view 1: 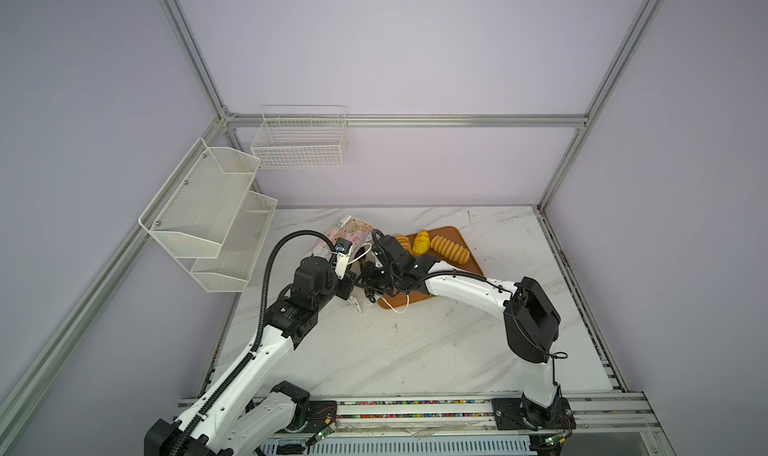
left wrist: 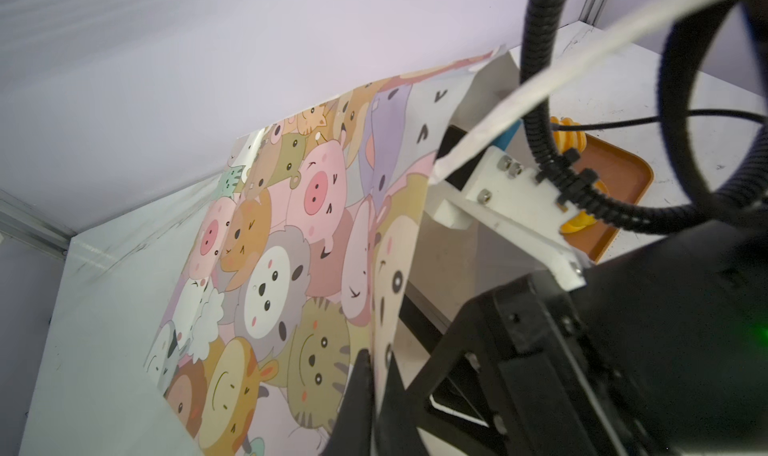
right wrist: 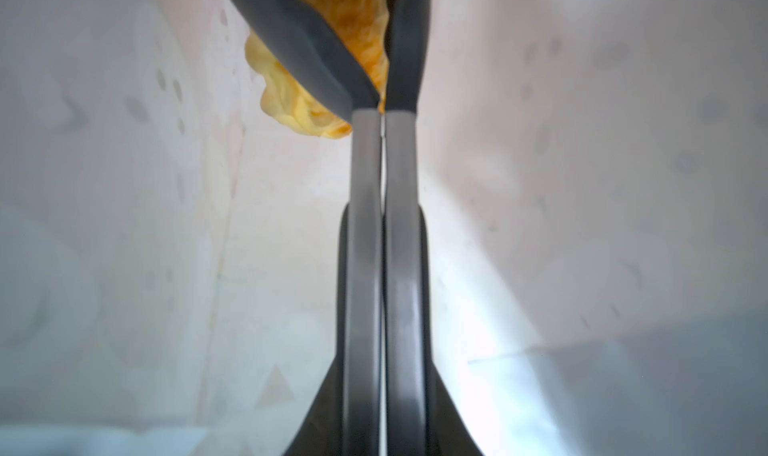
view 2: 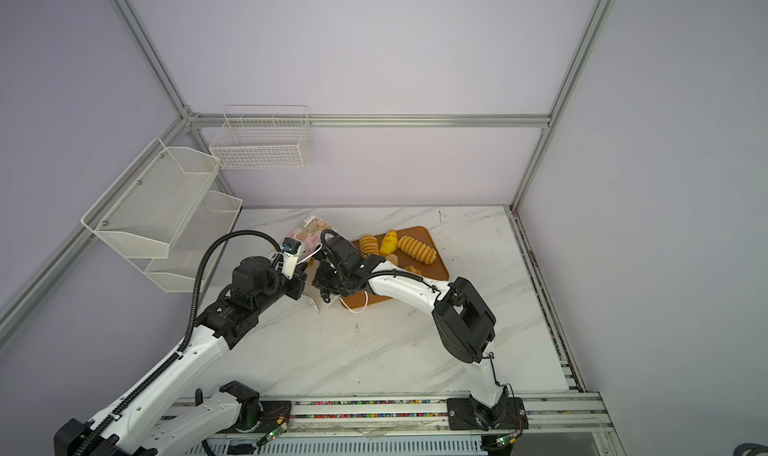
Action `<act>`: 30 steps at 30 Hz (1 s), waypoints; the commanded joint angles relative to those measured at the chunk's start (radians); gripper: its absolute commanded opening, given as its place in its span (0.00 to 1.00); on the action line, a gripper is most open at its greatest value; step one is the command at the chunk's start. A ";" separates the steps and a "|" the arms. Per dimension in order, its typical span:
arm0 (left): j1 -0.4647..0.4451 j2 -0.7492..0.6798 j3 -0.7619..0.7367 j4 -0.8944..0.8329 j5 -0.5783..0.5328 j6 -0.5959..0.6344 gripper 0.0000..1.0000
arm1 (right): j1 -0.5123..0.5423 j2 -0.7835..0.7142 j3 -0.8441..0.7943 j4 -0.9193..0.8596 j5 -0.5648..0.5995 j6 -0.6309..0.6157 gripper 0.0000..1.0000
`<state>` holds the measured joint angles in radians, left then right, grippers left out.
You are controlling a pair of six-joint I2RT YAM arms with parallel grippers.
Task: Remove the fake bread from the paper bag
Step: 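Close the tongs on the last yellow bread inside the bag, then lift the yellow bread out of the bag while the left gripper sets the bag upright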
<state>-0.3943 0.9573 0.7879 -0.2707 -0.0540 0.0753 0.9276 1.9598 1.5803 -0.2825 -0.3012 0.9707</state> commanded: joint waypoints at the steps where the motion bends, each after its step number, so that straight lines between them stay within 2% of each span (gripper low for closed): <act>1: -0.003 0.003 0.022 0.015 -0.027 0.009 0.00 | 0.010 -0.060 -0.025 0.002 0.031 -0.017 0.00; 6: -0.003 0.024 0.046 0.014 -0.047 0.001 0.00 | 0.026 -0.086 -0.046 -0.021 0.042 -0.030 0.00; 17: -0.003 0.116 0.154 -0.035 -0.247 -0.056 0.00 | 0.044 -0.137 -0.027 -0.100 0.057 -0.069 0.00; 25: 0.002 0.202 0.288 -0.090 -0.297 -0.060 0.00 | 0.043 -0.136 0.015 -0.161 0.028 -0.120 0.00; 30: 0.026 0.266 0.396 -0.163 -0.266 -0.055 0.00 | 0.047 -0.150 0.064 -0.206 0.032 -0.181 0.00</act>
<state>-0.3859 1.2087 1.0298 -0.3985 -0.3183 0.0441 0.9665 1.8633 1.5890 -0.4694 -0.2768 0.8478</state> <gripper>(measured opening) 0.049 0.251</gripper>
